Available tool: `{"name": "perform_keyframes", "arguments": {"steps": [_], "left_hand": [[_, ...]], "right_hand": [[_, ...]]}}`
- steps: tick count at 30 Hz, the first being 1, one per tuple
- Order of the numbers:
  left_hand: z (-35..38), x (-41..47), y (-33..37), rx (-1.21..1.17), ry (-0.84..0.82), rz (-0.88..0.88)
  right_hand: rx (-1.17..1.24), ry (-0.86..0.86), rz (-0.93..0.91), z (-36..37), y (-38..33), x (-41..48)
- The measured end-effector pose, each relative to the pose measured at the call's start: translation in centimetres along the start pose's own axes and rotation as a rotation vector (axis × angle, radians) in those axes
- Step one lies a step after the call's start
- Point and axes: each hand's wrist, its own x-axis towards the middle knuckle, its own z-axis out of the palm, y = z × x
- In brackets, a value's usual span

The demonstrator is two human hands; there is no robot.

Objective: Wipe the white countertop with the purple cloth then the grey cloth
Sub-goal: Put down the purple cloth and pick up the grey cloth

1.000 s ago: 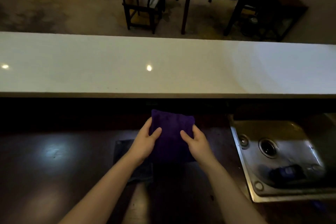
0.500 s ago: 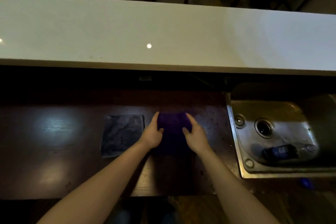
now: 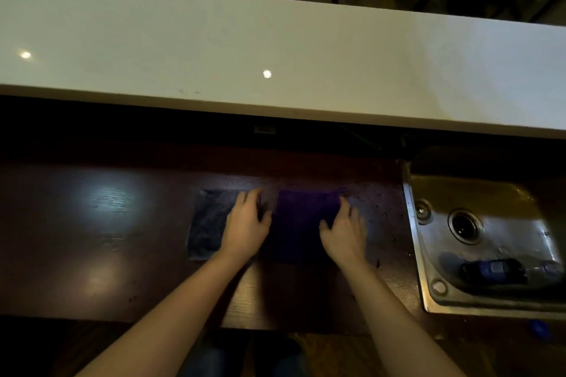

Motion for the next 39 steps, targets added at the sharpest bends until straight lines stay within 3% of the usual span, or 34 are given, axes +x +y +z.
{"name": "perform_keyframes", "arguments": {"steps": [5, 9, 13, 17, 22, 25, 29, 39], "left_hand": [[-3.6, -0.1, -4.1, -0.069, 0.203, -0.064], [-5.8, -0.1, -7.7, 0.021, 0.266, -0.218], [-6.7, 0.1, -9.7, 0.027, 0.19, -0.379], [-6.7, 0.4, -10.2, -0.054, 0.092, -0.464], [-6.2, 1.2, -10.6, -0.25, 0.005, -0.549], [-6.4, 1.6, -10.8, -0.346, -0.046, -0.518], [-7.8, 1.9, -10.9, -0.351, -0.017, -0.435], [-13.9, 3.1, -6.2, -0.371, 0.232, -0.064]], "right_hand": [[-0.049, 0.148, -0.083, 1.0, -3.5, -0.4], [0.177, -0.034, -0.232, 3.0, -7.3, -1.0], [0.227, -0.264, -0.217, 5.1, -11.1, -1.5], [0.128, -0.313, -0.145, 6.4, -12.9, -1.6], [0.247, -0.362, 0.031, 7.1, -13.4, -0.8], [0.402, -0.376, 0.108, 7.3, -13.4, -0.5], [0.786, -0.503, 0.22, 6.5, -13.4, -0.3], [1.232, -0.682, -0.027, 0.7, -17.7, -0.6]]}}
